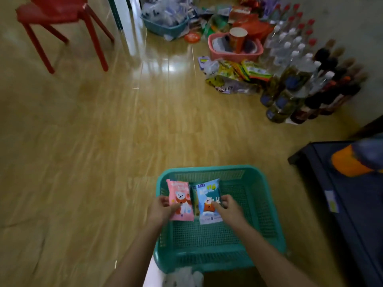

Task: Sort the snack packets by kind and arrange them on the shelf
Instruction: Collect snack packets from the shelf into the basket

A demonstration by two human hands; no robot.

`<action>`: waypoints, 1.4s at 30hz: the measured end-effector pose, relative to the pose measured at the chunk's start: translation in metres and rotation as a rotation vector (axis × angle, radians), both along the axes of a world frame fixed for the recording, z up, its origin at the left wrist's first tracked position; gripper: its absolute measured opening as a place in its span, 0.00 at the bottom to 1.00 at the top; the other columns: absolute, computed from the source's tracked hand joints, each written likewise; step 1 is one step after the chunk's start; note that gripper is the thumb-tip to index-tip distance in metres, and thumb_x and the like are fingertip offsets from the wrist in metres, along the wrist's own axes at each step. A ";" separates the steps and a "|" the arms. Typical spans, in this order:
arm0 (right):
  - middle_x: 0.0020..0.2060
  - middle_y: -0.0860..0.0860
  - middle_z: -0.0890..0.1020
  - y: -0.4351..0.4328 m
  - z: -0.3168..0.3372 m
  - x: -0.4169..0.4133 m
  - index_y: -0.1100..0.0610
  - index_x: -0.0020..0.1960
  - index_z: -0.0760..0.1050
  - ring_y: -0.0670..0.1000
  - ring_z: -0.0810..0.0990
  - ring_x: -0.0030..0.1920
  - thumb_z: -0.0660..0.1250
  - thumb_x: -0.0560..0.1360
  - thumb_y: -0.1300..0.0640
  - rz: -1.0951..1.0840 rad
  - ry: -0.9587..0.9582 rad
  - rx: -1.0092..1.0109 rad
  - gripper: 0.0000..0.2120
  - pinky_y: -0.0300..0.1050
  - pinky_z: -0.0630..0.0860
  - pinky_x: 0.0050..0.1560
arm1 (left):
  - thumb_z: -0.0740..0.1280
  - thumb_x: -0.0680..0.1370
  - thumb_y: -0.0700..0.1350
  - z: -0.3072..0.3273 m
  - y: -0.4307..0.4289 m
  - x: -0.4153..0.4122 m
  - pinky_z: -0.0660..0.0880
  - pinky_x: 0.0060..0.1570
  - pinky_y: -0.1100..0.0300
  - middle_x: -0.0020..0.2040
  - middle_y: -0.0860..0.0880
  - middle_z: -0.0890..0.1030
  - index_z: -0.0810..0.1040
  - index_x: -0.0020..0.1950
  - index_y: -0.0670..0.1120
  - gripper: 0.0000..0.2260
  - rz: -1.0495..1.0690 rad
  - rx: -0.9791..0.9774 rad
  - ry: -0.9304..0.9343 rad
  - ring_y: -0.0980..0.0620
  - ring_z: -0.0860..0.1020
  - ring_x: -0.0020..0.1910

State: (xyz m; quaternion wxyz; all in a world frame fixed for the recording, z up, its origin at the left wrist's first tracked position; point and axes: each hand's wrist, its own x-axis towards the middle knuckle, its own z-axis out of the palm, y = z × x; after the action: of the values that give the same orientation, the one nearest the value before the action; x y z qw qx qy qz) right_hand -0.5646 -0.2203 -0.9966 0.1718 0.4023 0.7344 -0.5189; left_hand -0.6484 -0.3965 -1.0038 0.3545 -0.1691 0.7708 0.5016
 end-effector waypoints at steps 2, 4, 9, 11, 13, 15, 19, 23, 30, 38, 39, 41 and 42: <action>0.62 0.60 0.75 0.002 -0.043 -0.010 0.63 0.64 0.67 0.56 0.75 0.56 0.64 0.78 0.55 -0.027 0.016 0.003 0.19 0.48 0.72 0.52 | 0.71 0.72 0.36 -0.043 0.008 -0.005 0.77 0.44 0.52 0.47 0.37 0.81 0.75 0.46 0.38 0.07 -0.015 -0.048 0.035 0.46 0.79 0.41; 0.61 0.60 0.75 0.001 -0.079 -0.016 0.64 0.64 0.67 0.56 0.76 0.55 0.64 0.77 0.55 -0.055 0.029 0.011 0.19 0.48 0.72 0.51 | 0.71 0.71 0.39 -0.078 0.015 -0.007 0.74 0.43 0.55 0.47 0.38 0.82 0.77 0.48 0.36 0.09 -0.071 -0.195 0.143 0.45 0.80 0.43; 0.55 0.59 0.80 -0.004 -0.123 -0.019 0.64 0.59 0.73 0.57 0.78 0.53 0.66 0.76 0.54 -0.014 -0.017 0.141 0.17 0.43 0.70 0.46 | 0.61 0.76 0.38 -0.116 0.034 -0.004 0.73 0.45 0.51 0.52 0.35 0.79 0.72 0.54 0.35 0.09 -0.210 -0.395 0.258 0.37 0.79 0.50; 0.57 0.59 0.79 -0.002 -0.111 -0.018 0.63 0.60 0.74 0.56 0.78 0.54 0.65 0.77 0.53 0.061 -0.048 0.187 0.17 0.42 0.70 0.46 | 0.60 0.76 0.35 -0.109 0.030 0.000 0.71 0.50 0.52 0.57 0.36 0.76 0.70 0.58 0.36 0.12 -0.286 -0.404 0.253 0.38 0.76 0.55; 0.63 0.58 0.75 0.005 -0.079 -0.016 0.62 0.65 0.71 0.56 0.75 0.60 0.63 0.77 0.53 0.155 -0.082 0.231 0.19 0.45 0.71 0.55 | 0.60 0.76 0.35 -0.083 0.023 0.001 0.68 0.54 0.53 0.60 0.38 0.74 0.69 0.60 0.37 0.13 -0.379 -0.414 0.301 0.40 0.73 0.58; 0.66 0.56 0.72 0.016 -0.026 -0.012 0.60 0.68 0.68 0.55 0.72 0.64 0.62 0.78 0.56 0.192 -0.054 0.248 0.20 0.46 0.69 0.61 | 0.62 0.77 0.38 -0.034 0.015 -0.002 0.72 0.53 0.52 0.58 0.40 0.77 0.73 0.59 0.38 0.11 -0.376 -0.369 0.354 0.41 0.76 0.56; 0.62 0.56 0.76 0.048 0.130 0.001 0.60 0.64 0.73 0.54 0.74 0.62 0.63 0.77 0.59 0.180 0.117 0.331 0.16 0.48 0.70 0.64 | 0.63 0.77 0.44 0.123 0.008 -0.019 0.74 0.43 0.55 0.50 0.44 0.82 0.78 0.53 0.42 0.08 -0.428 -0.372 0.481 0.45 0.80 0.47; 0.58 0.52 0.78 0.090 0.334 0.028 0.56 0.62 0.75 0.52 0.76 0.58 0.63 0.77 0.56 0.129 0.216 0.500 0.14 0.49 0.74 0.57 | 0.63 0.78 0.44 0.324 0.012 -0.038 0.75 0.42 0.54 0.47 0.45 0.83 0.79 0.51 0.43 0.08 -0.528 -0.389 0.699 0.46 0.80 0.43; 0.56 0.51 0.78 0.137 0.669 0.134 0.54 0.59 0.75 0.52 0.76 0.55 0.64 0.77 0.56 -0.025 0.272 0.824 0.12 0.43 0.70 0.49 | 0.64 0.77 0.48 0.667 0.031 -0.026 0.77 0.42 0.49 0.44 0.45 0.83 0.79 0.51 0.46 0.08 -0.691 -0.403 1.020 0.42 0.81 0.43; 0.55 0.48 0.77 0.079 0.834 0.287 0.51 0.60 0.75 0.51 0.76 0.53 0.61 0.77 0.53 -0.245 0.206 1.014 0.12 0.47 0.74 0.47 | 0.63 0.77 0.50 0.829 0.066 0.046 0.76 0.36 0.52 0.39 0.48 0.82 0.77 0.48 0.48 0.08 -0.936 -0.237 1.346 0.43 0.80 0.38; 0.56 0.48 0.77 0.065 0.844 0.306 0.51 0.60 0.75 0.52 0.76 0.54 0.62 0.77 0.53 -0.280 0.195 1.032 0.12 0.47 0.74 0.48 | 0.63 0.77 0.51 0.838 0.075 0.059 0.76 0.36 0.51 0.39 0.48 0.81 0.77 0.47 0.48 0.08 -0.967 -0.206 1.377 0.43 0.80 0.38; 0.56 0.47 0.77 0.028 0.865 0.372 0.51 0.59 0.75 0.51 0.76 0.56 0.62 0.77 0.53 -0.448 0.121 1.101 0.12 0.48 0.74 0.50 | 0.64 0.77 0.50 0.859 0.096 0.107 0.76 0.37 0.50 0.39 0.47 0.81 0.77 0.46 0.47 0.07 -1.092 -0.015 1.397 0.42 0.79 0.39; 0.56 0.46 0.77 0.008 0.873 0.406 0.50 0.58 0.75 0.51 0.76 0.55 0.62 0.77 0.52 -0.549 0.081 1.130 0.11 0.48 0.75 0.50 | 0.65 0.76 0.49 0.870 0.105 0.135 0.76 0.38 0.49 0.38 0.47 0.81 0.77 0.45 0.46 0.07 -1.163 0.067 1.395 0.42 0.80 0.39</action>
State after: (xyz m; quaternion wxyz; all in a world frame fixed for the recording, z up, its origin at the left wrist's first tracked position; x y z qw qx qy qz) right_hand -0.1586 -0.2120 -0.1236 -0.2348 0.5847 0.7712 -0.0908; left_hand -0.5137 -0.2912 -0.1334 0.0092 0.5993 0.7591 0.2541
